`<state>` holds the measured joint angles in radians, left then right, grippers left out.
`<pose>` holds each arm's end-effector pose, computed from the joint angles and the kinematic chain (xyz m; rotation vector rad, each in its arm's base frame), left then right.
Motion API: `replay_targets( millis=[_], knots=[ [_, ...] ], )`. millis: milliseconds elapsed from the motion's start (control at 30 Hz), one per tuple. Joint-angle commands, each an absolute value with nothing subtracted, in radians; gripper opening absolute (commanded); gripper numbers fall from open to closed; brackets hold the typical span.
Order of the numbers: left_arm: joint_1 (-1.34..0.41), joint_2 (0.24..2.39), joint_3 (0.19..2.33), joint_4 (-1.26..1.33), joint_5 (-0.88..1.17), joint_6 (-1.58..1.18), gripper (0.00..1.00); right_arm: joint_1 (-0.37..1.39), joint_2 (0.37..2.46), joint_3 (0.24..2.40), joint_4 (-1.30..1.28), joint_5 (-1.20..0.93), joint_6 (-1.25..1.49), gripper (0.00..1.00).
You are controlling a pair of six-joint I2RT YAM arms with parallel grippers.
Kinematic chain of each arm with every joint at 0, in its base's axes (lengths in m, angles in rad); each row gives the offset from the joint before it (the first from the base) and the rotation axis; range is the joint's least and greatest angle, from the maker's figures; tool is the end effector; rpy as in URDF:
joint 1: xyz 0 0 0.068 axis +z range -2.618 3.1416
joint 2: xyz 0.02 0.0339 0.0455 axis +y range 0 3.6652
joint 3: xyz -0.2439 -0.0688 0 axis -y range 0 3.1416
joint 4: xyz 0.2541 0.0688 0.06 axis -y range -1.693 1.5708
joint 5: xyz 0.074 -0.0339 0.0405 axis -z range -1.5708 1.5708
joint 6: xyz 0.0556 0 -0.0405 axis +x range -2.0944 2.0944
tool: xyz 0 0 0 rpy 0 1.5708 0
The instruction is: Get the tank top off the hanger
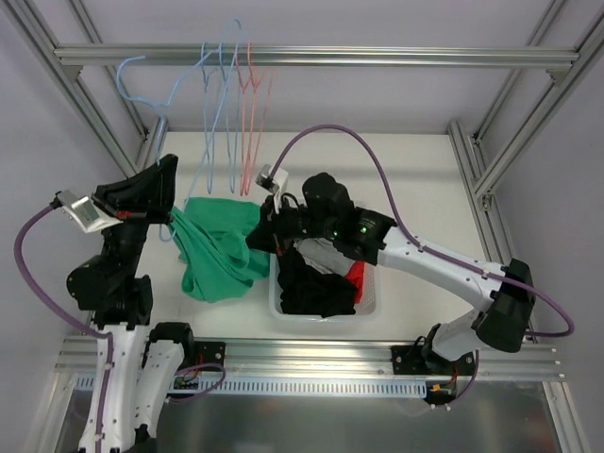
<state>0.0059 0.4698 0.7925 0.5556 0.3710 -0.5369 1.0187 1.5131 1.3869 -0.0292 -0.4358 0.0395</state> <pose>0.1049 -0.0195 0.4582 0.1622 0.7678 -0.6324 0.1838 0.3431 0.3653 -1.1615 1.4457 1.1351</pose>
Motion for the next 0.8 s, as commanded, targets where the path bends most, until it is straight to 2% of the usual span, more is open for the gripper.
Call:
replay_targets(
  millis=[0,233,433,667,767],
  knots=[
    [0.003,0.556,0.758,1.178,0.272,-0.604,0.0,1.063,1.414,1.292,0.037,-0.344,0.009,0.0],
    [0.003,0.701,0.713,1.513,0.143,-0.641,0.0,1.166,1.492,1.174,0.068,-0.138,0.031,0.0],
    [0.003,0.772,0.802,1.542,0.14,-0.629,0.0,1.169,1.554,1.12,0.064,0.035,0.071,0.0],
    [0.005,0.712,0.859,1.361,0.275,-0.444,0.0,1.167,1.589,1.172,0.041,0.011,0.064,0.0],
    [0.005,0.684,0.801,1.377,0.253,-0.4,0.0,1.172,1.605,1.203,0.073,-0.106,0.055,0.0]
  ],
)
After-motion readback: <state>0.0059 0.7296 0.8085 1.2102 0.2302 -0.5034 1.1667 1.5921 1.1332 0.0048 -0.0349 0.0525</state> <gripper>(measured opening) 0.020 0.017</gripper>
